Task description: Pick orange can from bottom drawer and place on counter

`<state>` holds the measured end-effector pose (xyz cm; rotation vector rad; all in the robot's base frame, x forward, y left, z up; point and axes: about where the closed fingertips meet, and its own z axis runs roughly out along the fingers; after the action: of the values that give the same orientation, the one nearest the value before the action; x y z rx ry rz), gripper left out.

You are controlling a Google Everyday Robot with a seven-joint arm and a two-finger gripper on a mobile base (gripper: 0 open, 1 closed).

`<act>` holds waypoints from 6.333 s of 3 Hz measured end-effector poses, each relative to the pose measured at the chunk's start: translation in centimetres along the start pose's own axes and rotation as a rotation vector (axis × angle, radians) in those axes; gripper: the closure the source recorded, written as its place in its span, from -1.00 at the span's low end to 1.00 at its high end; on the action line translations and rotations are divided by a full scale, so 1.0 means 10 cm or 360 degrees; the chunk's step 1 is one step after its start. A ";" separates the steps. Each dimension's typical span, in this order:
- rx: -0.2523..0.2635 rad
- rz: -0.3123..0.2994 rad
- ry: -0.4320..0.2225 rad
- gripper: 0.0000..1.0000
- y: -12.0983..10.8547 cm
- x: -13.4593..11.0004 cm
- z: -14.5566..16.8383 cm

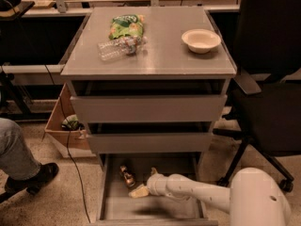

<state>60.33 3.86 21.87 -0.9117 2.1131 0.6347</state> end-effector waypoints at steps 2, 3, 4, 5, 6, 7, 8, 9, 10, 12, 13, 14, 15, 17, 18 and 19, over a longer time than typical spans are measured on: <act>0.0035 0.0019 -0.0082 -1.00 -0.18 0.26 0.79; 0.0043 0.0014 -0.0114 -1.00 -0.24 0.28 1.14; 0.0053 0.0015 -0.0148 -0.65 -0.29 0.22 1.37; 0.0063 0.0026 -0.0169 -0.19 -0.31 0.15 1.45; 0.0104 -0.0010 -0.0218 0.43 -0.32 -0.03 1.25; 0.0090 -0.0039 -0.0235 0.90 -0.13 -0.10 0.96; 0.0012 0.0059 -0.0193 1.00 0.04 -0.01 0.50; 0.0025 0.0163 -0.0148 1.00 0.03 0.07 -0.13; 0.0095 0.0225 -0.0069 1.00 -0.01 0.05 -0.79; 0.0165 0.0151 0.0009 1.00 0.18 -0.21 -1.51; 0.0167 0.0159 0.0006 1.00 0.16 -0.20 -1.50; 0.0142 0.0179 0.0039 1.00 0.14 -0.21 -1.49; 0.0120 0.0165 0.0092 1.00 0.19 -0.36 -1.65; 0.0088 0.0023 0.0142 1.00 0.46 -1.09 -2.20; 0.0140 -0.0061 0.0130 1.00 0.50 -1.48 -2.50; 0.0212 -0.0174 0.0075 1.00 0.59 -2.15 -2.98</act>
Offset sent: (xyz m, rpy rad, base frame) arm 0.0675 0.0488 -0.1135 0.0466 -0.0663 -0.0568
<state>53.19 -3.74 57.60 -0.9676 2.1031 0.4155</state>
